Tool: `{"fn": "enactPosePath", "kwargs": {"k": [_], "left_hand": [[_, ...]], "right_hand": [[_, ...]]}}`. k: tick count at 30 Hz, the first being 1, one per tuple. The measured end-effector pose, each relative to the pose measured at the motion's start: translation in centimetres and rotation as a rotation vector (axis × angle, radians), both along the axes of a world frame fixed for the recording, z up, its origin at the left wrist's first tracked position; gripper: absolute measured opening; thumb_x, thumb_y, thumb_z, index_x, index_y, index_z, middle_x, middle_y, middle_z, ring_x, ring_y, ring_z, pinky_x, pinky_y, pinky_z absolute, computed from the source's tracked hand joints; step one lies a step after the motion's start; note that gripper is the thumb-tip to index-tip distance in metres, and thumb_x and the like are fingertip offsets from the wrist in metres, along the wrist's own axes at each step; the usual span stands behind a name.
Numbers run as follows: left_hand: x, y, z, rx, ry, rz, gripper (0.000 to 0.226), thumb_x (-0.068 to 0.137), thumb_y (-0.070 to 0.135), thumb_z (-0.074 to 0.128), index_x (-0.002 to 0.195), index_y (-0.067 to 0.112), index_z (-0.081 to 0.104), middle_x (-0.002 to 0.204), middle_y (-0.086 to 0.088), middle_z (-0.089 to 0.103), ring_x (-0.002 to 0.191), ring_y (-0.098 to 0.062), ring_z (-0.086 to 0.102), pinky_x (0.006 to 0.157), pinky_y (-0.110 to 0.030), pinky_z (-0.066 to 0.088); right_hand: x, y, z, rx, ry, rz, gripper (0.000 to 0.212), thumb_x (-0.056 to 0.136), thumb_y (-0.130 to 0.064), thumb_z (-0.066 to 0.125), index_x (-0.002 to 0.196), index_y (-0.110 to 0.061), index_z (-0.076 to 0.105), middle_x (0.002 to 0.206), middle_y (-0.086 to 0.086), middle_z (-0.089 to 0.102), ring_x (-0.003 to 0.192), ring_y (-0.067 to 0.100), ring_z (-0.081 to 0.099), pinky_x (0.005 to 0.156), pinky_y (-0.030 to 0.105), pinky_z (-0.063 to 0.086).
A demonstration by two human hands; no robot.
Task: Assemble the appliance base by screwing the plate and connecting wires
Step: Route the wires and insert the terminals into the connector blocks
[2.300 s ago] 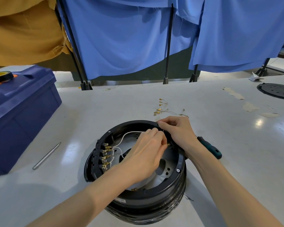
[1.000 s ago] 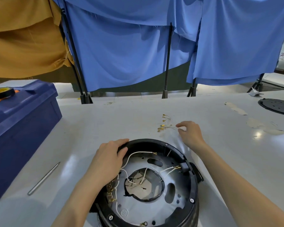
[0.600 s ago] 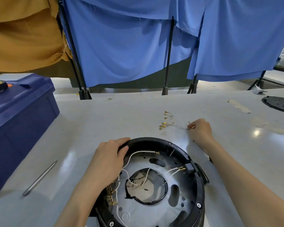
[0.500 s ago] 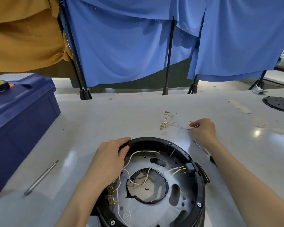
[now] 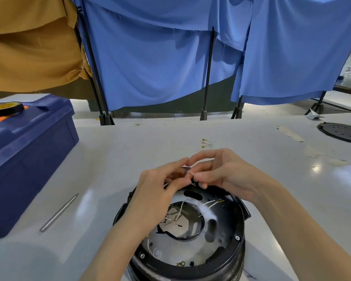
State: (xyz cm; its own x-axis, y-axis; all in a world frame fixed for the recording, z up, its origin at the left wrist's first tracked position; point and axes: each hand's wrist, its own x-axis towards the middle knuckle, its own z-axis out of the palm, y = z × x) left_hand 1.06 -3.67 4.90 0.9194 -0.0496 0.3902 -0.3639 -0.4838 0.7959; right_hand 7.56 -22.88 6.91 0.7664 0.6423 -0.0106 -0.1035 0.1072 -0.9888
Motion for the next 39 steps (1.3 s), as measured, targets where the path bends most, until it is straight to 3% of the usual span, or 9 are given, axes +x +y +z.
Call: {"fn": "enactPosePath", "kwargs": {"k": [3,6,13,17,24,28,31,35,39], "left_hand": [[-0.6,-0.3,-0.2,-0.082,0.061,0.066,0.019,0.081,0.012,0.076,0.088,0.03,0.076,0.07,0.011,0.073,0.065,-0.005,0.07,0.069,-0.016,0.054],[-1.0,-0.3,-0.2,-0.16,0.085,0.08,0.017,0.079,0.006,0.077,0.075,0.022,0.076,0.062,0.005,0.071,0.058,-0.012,0.07,0.06,-0.016,0.053],[-2.4,-0.8,1.0,-0.327,0.03,0.007,0.024,0.064,0.007,0.087,0.083,0.016,0.075,0.072,0.002,0.075,0.068,-0.015,0.073,0.066,-0.018,0.056],[-2.7,-1.1,1.4,-0.401,0.001,-0.055,0.026,0.064,0.002,0.084,0.086,0.013,0.075,0.077,0.001,0.076,0.074,-0.015,0.074,0.069,-0.016,0.055],[-2.7,-1.5,1.3,-0.516,-0.027,-0.039,0.015,0.062,0.02,0.08,0.077,0.018,0.078,0.074,-0.004,0.075,0.072,-0.019,0.074,0.069,-0.019,0.056],[-2.4,-1.8,1.4,-0.438,-0.097,-0.014,0.008,0.068,0.018,0.078,0.077,0.019,0.078,0.09,0.0,0.074,0.078,-0.016,0.071,0.075,-0.022,0.055],[-2.6,-1.9,1.6,-0.444,-0.066,-0.016,0.01,0.078,0.007,0.074,0.083,0.015,0.077,0.079,-0.003,0.075,0.078,-0.019,0.073,0.076,-0.025,0.057],[-2.6,-1.9,1.8,-0.252,-0.002,0.061,0.019,0.077,0.008,0.078,0.08,0.026,0.078,0.069,0.01,0.073,0.062,-0.006,0.068,0.063,-0.011,0.05],[-2.7,-2.5,1.5,-0.026,-0.03,0.128,0.015,0.071,0.015,0.084,0.074,0.029,0.077,0.07,0.016,0.07,0.064,-0.002,0.063,0.063,-0.018,0.049]], "right_hand": [[-0.9,0.2,-0.6,-0.004,0.015,-0.039,0.023,0.074,0.003,0.075,0.097,-0.001,0.072,0.089,0.026,0.07,0.064,0.025,0.062,0.066,0.026,0.055],[-1.5,-0.2,-0.9,0.036,0.026,-0.079,0.024,0.078,0.001,0.07,0.102,0.001,0.07,0.093,0.029,0.07,0.074,0.028,0.068,0.069,0.028,0.058],[-2.8,-0.4,-1.2,-0.012,-0.09,-0.166,0.008,0.072,0.001,0.073,0.08,0.0,0.074,0.073,0.023,0.07,0.06,0.024,0.068,0.058,0.025,0.056],[-2.9,-0.5,-1.1,0.035,-0.058,-0.166,0.007,0.073,0.002,0.07,0.078,0.0,0.074,0.071,0.024,0.068,0.059,0.026,0.067,0.056,0.026,0.055],[-3.2,-0.4,-1.2,0.016,-0.075,-0.081,0.005,0.081,0.0,0.066,0.081,-0.001,0.071,0.079,0.029,0.07,0.061,0.031,0.068,0.057,0.029,0.056],[-3.5,-0.3,-1.1,-0.049,-0.134,-0.009,0.016,0.09,-0.006,0.064,0.096,0.009,0.066,0.09,0.03,0.071,0.068,0.033,0.07,0.063,0.032,0.058],[-3.8,-0.2,-0.9,-0.083,-0.191,-0.052,0.017,0.091,-0.006,0.064,0.099,0.008,0.068,0.093,0.025,0.072,0.073,0.033,0.072,0.068,0.033,0.06],[-3.7,-0.3,-0.7,-0.101,-0.303,-0.25,0.011,0.09,-0.003,0.064,0.09,0.007,0.069,0.081,0.023,0.072,0.066,0.033,0.07,0.062,0.031,0.059],[-3.8,-0.5,-0.6,-0.161,-0.368,-0.266,0.01,0.081,-0.013,0.075,0.079,-0.003,0.072,0.065,0.016,0.069,0.055,0.021,0.065,0.055,0.024,0.053]]}}
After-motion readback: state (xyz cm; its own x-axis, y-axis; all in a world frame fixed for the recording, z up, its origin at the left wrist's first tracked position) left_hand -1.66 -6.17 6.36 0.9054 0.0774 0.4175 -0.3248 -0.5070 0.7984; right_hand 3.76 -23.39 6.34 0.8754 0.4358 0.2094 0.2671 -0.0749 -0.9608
